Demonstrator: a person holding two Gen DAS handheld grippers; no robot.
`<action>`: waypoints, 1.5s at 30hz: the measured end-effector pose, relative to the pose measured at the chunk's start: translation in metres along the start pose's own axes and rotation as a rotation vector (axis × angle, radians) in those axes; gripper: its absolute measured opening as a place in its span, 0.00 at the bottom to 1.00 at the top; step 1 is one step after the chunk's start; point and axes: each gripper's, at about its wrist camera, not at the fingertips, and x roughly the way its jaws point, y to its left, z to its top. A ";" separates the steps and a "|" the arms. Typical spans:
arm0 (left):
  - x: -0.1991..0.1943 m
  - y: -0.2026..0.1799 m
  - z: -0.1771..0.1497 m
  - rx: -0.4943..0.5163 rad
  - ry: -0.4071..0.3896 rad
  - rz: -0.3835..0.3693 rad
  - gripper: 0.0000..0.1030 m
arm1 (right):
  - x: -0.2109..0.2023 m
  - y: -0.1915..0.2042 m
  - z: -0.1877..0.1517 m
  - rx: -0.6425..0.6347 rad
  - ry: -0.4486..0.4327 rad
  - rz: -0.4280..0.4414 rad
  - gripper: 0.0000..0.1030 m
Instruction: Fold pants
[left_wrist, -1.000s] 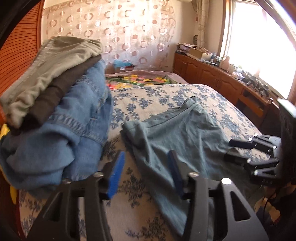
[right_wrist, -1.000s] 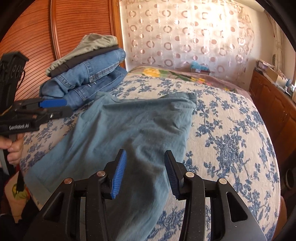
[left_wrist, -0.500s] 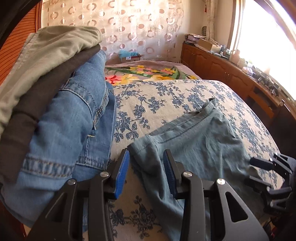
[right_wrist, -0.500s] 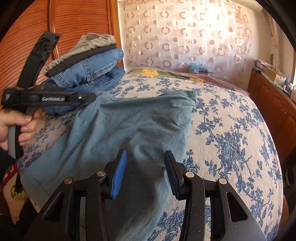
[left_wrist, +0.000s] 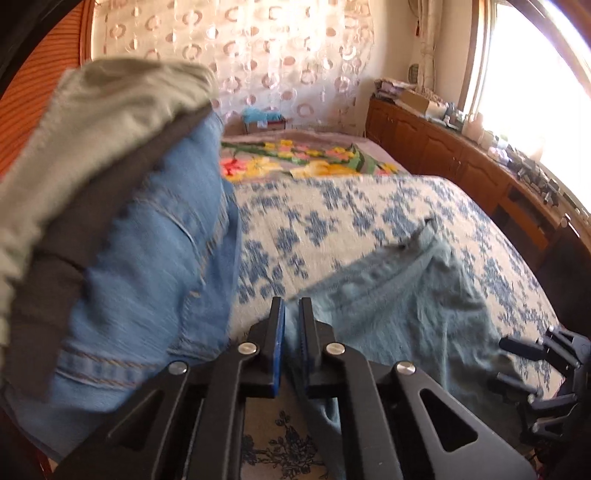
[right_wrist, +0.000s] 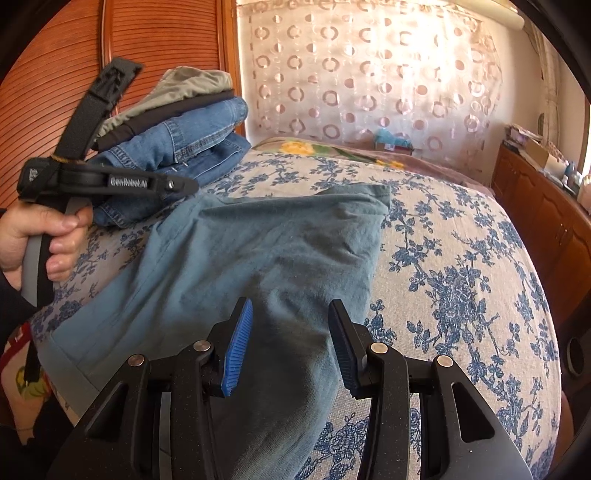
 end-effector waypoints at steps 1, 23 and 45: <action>-0.003 0.002 0.003 -0.004 -0.015 0.005 0.01 | 0.001 0.000 0.000 -0.003 0.004 0.000 0.42; 0.029 -0.004 -0.013 0.013 0.089 0.018 0.22 | 0.002 0.002 0.000 -0.009 0.003 -0.005 0.42; 0.006 -0.004 0.000 0.048 -0.001 0.073 0.24 | 0.014 0.003 -0.002 -0.029 0.084 0.004 0.42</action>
